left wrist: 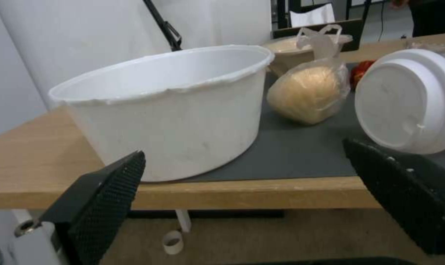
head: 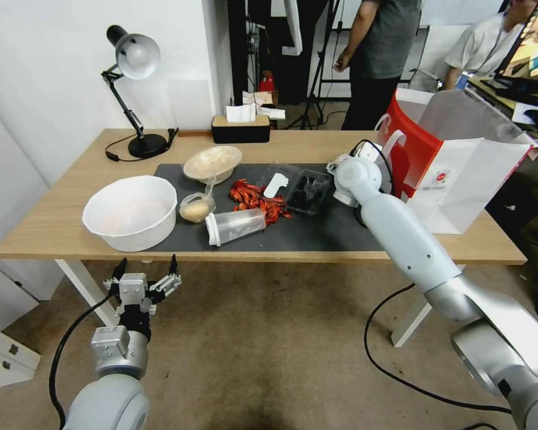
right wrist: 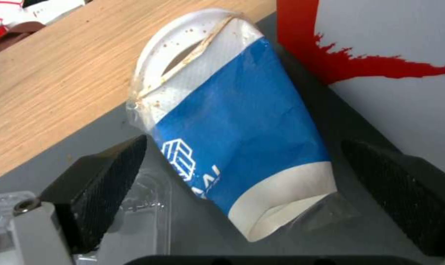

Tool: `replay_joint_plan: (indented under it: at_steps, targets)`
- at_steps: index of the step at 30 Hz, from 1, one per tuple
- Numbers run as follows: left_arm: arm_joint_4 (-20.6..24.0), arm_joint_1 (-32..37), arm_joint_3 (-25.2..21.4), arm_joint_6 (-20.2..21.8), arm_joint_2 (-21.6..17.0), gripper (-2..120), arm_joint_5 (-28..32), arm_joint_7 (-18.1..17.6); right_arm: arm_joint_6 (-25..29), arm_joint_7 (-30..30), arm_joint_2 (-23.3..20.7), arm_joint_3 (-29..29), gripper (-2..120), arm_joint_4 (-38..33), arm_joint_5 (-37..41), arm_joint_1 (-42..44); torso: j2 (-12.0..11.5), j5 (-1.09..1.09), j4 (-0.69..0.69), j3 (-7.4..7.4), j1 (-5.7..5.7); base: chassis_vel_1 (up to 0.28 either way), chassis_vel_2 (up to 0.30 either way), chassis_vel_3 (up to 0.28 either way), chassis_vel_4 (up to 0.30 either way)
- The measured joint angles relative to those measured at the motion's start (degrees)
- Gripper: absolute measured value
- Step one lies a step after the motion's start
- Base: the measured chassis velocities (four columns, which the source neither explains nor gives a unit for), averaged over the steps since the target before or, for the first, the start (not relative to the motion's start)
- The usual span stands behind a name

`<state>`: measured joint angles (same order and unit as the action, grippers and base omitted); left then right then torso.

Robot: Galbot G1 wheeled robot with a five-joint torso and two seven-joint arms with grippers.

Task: Pick up the trash from the table and place it into the takeout bag.

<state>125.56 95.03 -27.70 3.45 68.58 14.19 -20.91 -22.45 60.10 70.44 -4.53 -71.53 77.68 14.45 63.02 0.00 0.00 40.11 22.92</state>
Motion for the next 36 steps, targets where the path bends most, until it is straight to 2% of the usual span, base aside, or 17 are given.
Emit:
replay_joint_plan:
  at_steps: [12, 36]
  targets:
    - [0.2, 0.2, 0.1, 0.0, 0.2, 100, -0.2, 0.0, 0.6, 0.6, 0.3, 1.8, 100, 1.1, 1.0, 0.0, 0.0, 0.0, 0.0, 0.0, 0.0, 0.0, 0.0, 0.0, 0.0]
    - [0.0, 0.1, 0.1, -0.2, 0.2, 100, -0.2, 0.0, -0.5, -1.3, -0.2, 0.8, 100, 1.7, -1.2, 1.9, 0.0, 0.0, 0.0, 0.0, 0.0, 0.0, 0.0, 0.0, 0.0]
